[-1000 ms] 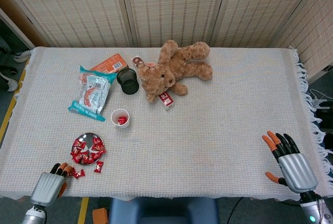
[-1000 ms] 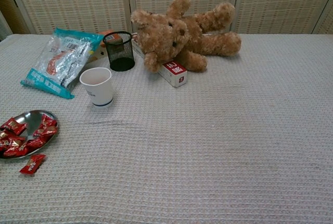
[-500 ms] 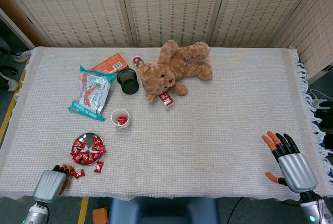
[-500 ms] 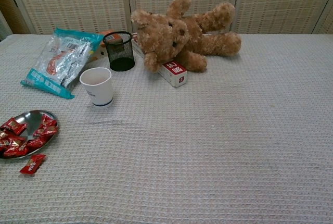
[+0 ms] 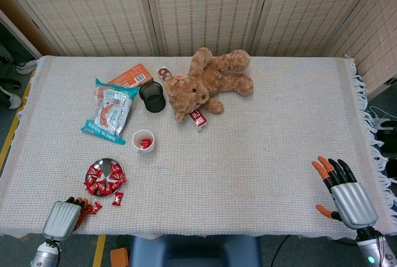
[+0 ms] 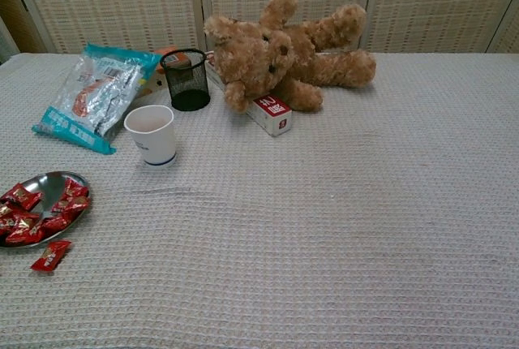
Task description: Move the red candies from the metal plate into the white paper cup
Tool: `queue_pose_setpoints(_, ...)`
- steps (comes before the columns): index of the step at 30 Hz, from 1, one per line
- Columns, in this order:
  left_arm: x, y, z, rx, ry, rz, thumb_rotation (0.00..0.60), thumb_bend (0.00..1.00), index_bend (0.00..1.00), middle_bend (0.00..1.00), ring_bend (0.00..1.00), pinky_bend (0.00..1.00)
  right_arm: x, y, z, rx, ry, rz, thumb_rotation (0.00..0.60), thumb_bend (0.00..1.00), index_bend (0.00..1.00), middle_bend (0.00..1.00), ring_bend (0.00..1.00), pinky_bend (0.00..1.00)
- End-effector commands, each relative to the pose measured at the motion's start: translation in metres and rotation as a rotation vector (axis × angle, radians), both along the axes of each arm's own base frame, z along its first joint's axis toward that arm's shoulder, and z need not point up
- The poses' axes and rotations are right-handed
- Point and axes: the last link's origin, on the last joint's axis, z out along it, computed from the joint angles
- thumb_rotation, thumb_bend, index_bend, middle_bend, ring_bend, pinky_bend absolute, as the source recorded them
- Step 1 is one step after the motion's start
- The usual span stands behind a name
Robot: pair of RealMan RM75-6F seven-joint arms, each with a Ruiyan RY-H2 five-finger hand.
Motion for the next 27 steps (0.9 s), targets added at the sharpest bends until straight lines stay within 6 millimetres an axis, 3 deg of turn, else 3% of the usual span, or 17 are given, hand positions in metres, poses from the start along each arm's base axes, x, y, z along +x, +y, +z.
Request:
queue_pose_setpoints(1,0.003,0.002,0.003,0.016,-0.015,-0.016,0.600,0.39,0.56,0.59,0.56,0.99,0.000,-0.001,0.000,0.000,0.000,-0.003,0.600,0.02,0.00,0.00,0.00,0.00)
queue_pose_setpoints(7,0.015,0.013,0.016,0.047,-0.089,-0.043,0.600,0.40,0.57,0.60,0.56,1.00,-0.001,-0.002,0.000,-0.003,0.000,-0.008,0.600,0.02,0.00,0.00,0.00,0.00)
queue_pose_setpoints(10,0.030,0.027,0.022,0.056,-0.136,-0.075,0.600,0.40,0.57,0.60,0.57,1.00,-0.001,-0.003,0.000,-0.004,0.001,-0.010,0.600,0.02,0.00,0.00,0.00,0.00)
queue_pose_setpoints(14,0.064,0.055,0.022,0.054,-0.189,-0.160,0.600,0.40,0.56,0.61,0.57,0.99,-0.001,-0.004,-0.002,-0.003,0.004,-0.012,0.600,0.02,0.00,0.00,0.00,0.00)
queue_pose_setpoints(22,0.143,0.127,-0.004,0.030,-0.259,-0.261,0.600,0.40,0.55,0.61,0.57,0.98,-0.004,-0.008,-0.002,-0.011,0.010,-0.028,0.600,0.02,0.00,0.00,0.00,0.00)
queue_pose_setpoints(27,0.176,0.152,-0.020,-0.001,-0.255,-0.283,0.600,0.41,0.54,0.61,0.57,0.98,-0.007,-0.010,-0.002,-0.015,0.017,-0.046,0.600,0.02,0.00,0.00,0.00,0.00)
